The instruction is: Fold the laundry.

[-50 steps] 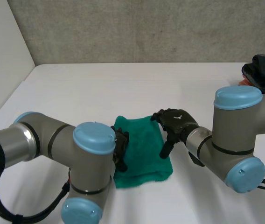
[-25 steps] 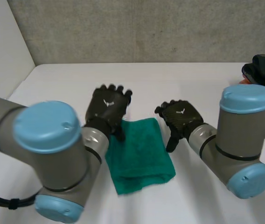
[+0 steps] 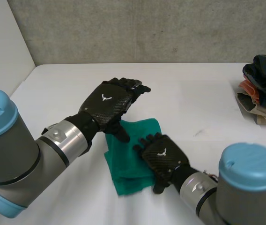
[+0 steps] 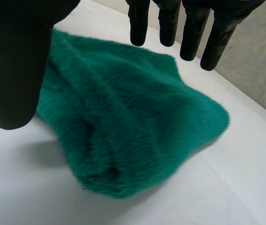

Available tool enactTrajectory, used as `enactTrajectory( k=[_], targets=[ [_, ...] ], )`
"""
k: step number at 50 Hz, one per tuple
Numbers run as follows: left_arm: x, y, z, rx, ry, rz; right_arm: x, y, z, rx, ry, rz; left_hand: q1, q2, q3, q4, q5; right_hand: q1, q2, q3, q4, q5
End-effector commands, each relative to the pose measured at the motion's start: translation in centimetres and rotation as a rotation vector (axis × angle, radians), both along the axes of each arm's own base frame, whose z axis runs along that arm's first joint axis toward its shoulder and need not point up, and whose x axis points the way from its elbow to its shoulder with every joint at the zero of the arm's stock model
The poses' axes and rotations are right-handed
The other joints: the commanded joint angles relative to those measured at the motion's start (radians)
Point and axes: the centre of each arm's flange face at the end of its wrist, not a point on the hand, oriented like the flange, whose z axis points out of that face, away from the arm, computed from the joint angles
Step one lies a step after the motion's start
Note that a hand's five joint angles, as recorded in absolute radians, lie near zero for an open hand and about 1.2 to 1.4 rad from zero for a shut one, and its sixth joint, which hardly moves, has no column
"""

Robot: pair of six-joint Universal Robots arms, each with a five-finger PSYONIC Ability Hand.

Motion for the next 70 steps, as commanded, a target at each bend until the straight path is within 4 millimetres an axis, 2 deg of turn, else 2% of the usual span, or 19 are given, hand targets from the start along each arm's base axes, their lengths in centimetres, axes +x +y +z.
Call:
enactTrajectory(
  k=[1, 4, 13, 20, 25, 31, 35, 37, 43, 47, 48, 51, 52, 55, 56, 59, 60, 66, 70],
  targets=[
    [-0.1, 0.4, 0.1, 0.008, 0.008, -0.01, 1.1, -0.9, -2.4, -0.073, 0.002, -0.015, -0.019, -0.011, -0.016, -0.011, -0.024, -0.025, -0.046, -0.039, -0.062, -0.063],
    [0.0, 0.4, -0.1, 0.012, 0.005, -0.008, 1.4, -1.5, -2.7, -0.099, 0.01, -0.029, -0.019, -0.011, -0.016, -0.011, -0.024, -0.025, -0.046, -0.039, -0.062, -0.063],
    [0.0, 0.5, -0.2, 0.014, 0.004, -0.008, 2.4, -2.9, -2.3, -0.172, -0.02, -0.03, -0.019, -0.011, -0.016, -0.011, -0.024, 0.639, 0.618, 0.625, 0.602, 0.601],
    [0.0, 0.5, -0.1, 0.013, 0.005, -0.007, 3.1, -3.9, -2.4, -0.175, -0.034, -0.031, -0.019, -0.011, -0.016, -0.011, -0.024, 0.736, 0.716, 0.722, 0.699, 0.698],
    [0.1, 0.4, -0.1, 0.013, 0.005, -0.005, 3.4, -4.7, -2.7, -0.178, -0.035, -0.04, -0.019, -0.011, -0.016, -0.011, -0.024, 1.196, 1.175, 1.182, 1.159, 1.158],
    [0.2, 0.4, 0.3, 0.004, 0.012, -0.002, 2.8, -5.8, -1.6, -0.204, -0.036, -0.073, -0.019, -0.011, -0.016, -0.011, -0.024, 1.197, 1.176, 1.182, 1.16, 1.159],
    [0.3, 0.4, 0.6, -0.004, 0.016, 0.001, 0.5, -8.9, -0.3, -0.221, -0.039, -0.16, -0.019, -0.011, -0.016, -0.011, -0.024, 1.197, 1.176, 1.182, 1.16, 1.159],
    [0.4, 0.4, 0.7, -0.008, 0.019, 0.004, -0.6, -10.5, 1.3, -0.252, -0.061, -0.189, -0.019, -0.011, -0.016, -0.011, -0.024, 1.197, 1.176, 1.182, 1.16, 1.159],
    [0.8, -0.2, 0.9, -0.015, 0.023, 0.025, -1.5, -13.7, 5.5, -0.365, -0.144, -0.136, -0.019, -0.011, -0.016, -0.011, -0.024, 1.197, 1.176, 1.182, 1.16, 1.159],
    [1.0, -0.5, 0.9, -0.015, 0.022, 0.041, -2.0, -16.9, 9.4, -0.484, -0.202, -0.15, -0.019, -0.011, -0.016, -0.011, -0.024, 1.197, 1.176, 1.182, 1.16, 1.159],
    [1.0, -0.6, 0.8, -0.014, 0.022, 0.045, -2.6, -18.5, 11.4, -0.536, -0.226, -0.174, -0.019, -0.011, -0.016, -0.011, -0.024, 1.197, 1.176, 1.182, 1.16, 1.159],
    [1.1, -0.7, 0.8, -0.013, 0.022, 0.056, -3.8, -20.6, 14.4, -0.621, -0.254, -0.211, -0.019, -0.011, -0.016, -0.011, -0.024, 1.197, 1.176, 1.182, 1.16, 1.159],
    [1.1, -0.7, 0.8, -0.013, 0.022, 0.056, -4.8, -21.8, 16.4, -0.672, -0.272, -0.233, -0.019, -0.011, -0.016, -0.011, -0.024, 1.197, 1.176, 1.182, 1.16, 1.159],
    [1.1, -0.7, 0.9, -0.013, 0.022, 0.056, -6.7, -23.5, 19.3, -0.748, -0.288, -0.271, -0.019, -0.011, -0.016, -0.011, -0.024, 1.197, 1.176, 1.182, 1.16, 1.159],
    [1.1, -0.7, 0.9, -0.013, 0.022, 0.056, -8.3, -24.6, 20.9, -0.789, -0.292, -0.298, -0.019, -0.011, -0.016, -0.011, -0.024, 1.197, 1.176, 1.182, 1.16, 1.159],
    [1.1, -0.6, 0.9, -0.015, 0.023, 0.056, -10.9, -26.0, 22.5, -0.836, -0.29, -0.323, -0.019, -0.011, -0.016, -0.011, -0.024, 1.197, 1.176, 1.182, 1.16, 1.159],
    [1.1, -0.6, 0.9, -0.015, 0.023, 0.056, -12.5, -26.8, 23.2, -0.858, -0.287, -0.327, -0.019, -0.011, -0.016, -0.011, -0.024, 1.197, 1.176, 1.182, 1.16, 1.159],
    [1.1, -0.6, 0.8, -0.013, 0.022, 0.054, -18.5, -29.4, 23.5, -0.862, -0.286, -0.367, -0.019, -0.011, -0.016, -0.011, -0.024, 1.197, 1.176, 1.182, 1.16, 1.159],
    [1.1, -0.6, 0.7, -0.012, 0.021, 0.054, -21.7, -31.5, 20.2, -0.805, -0.283, -0.384, -0.019, -0.011, -0.016, -0.011, -0.024, 1.197, 1.176, 1.182, 1.16, 1.159]
  ],
)
